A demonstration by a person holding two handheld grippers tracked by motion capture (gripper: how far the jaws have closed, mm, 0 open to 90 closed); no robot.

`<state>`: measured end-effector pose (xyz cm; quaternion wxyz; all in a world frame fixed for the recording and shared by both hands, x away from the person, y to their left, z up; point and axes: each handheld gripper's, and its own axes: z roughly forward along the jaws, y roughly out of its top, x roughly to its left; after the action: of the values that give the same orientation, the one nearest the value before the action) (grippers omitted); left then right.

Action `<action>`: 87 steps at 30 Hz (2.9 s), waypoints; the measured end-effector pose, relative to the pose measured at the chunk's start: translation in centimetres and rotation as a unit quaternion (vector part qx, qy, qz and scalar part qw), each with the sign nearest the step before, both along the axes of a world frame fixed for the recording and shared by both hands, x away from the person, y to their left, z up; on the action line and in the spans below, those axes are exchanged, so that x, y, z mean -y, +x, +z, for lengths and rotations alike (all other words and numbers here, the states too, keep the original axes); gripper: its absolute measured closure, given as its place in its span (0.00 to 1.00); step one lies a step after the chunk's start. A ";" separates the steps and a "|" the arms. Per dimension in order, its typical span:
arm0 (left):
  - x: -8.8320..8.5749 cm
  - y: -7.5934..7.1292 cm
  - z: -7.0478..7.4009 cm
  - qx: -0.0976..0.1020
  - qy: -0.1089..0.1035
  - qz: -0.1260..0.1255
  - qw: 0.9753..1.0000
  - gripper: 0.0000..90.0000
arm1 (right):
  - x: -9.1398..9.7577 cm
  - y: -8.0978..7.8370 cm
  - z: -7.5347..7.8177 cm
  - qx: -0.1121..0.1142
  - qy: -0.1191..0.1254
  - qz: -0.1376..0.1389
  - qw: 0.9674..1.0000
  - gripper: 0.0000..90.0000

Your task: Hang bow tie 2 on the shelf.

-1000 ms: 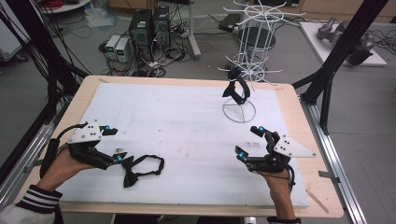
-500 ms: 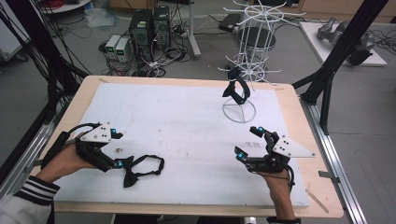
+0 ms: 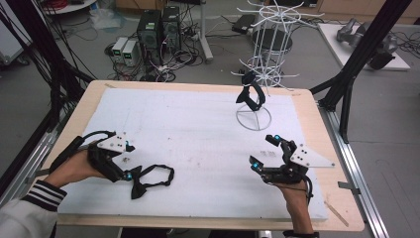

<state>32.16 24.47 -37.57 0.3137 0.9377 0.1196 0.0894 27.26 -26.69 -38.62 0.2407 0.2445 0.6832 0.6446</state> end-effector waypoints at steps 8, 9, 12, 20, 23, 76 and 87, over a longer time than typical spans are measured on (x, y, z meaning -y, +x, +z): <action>-0.1 0.6 -1.0 -0.025 0.024 0.000 0.999 0.20 | 0.2 0.0 0.0 0.003 0.003 -0.001 1.000 0.13; -0.1 0.6 -1.1 -0.028 0.026 -0.003 0.999 0.20 | 0.2 -0.1 0.1 0.002 0.003 -0.001 1.000 0.13; 0.1 0.7 -1.3 -0.035 0.032 -0.001 0.999 0.20 | 0.2 0.0 0.0 0.003 0.003 -0.001 1.000 0.13; 1.0 1.0 -1.9 -0.054 0.040 -0.005 0.998 0.22 | 0.0 0.0 0.0 0.002 0.003 0.002 1.000 0.13; 1.2 1.2 -2.1 -0.065 0.048 -0.003 0.997 0.22 | 0.0 0.0 0.0 0.002 0.004 0.002 1.000 0.13; 2.8 0.1 -3.6 -0.065 0.096 0.056 0.992 0.94 | 0.1 -0.2 0.1 0.004 0.008 0.002 1.000 0.13; 2.5 0.3 -3.4 -0.057 0.080 0.061 0.993 0.94 | 0.1 -0.1 0.1 0.004 0.006 0.002 1.000 0.13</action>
<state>32.46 21.98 -40.96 0.2238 0.9544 0.1869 0.0638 27.15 -26.74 -38.55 0.2406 0.2418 0.6786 0.6505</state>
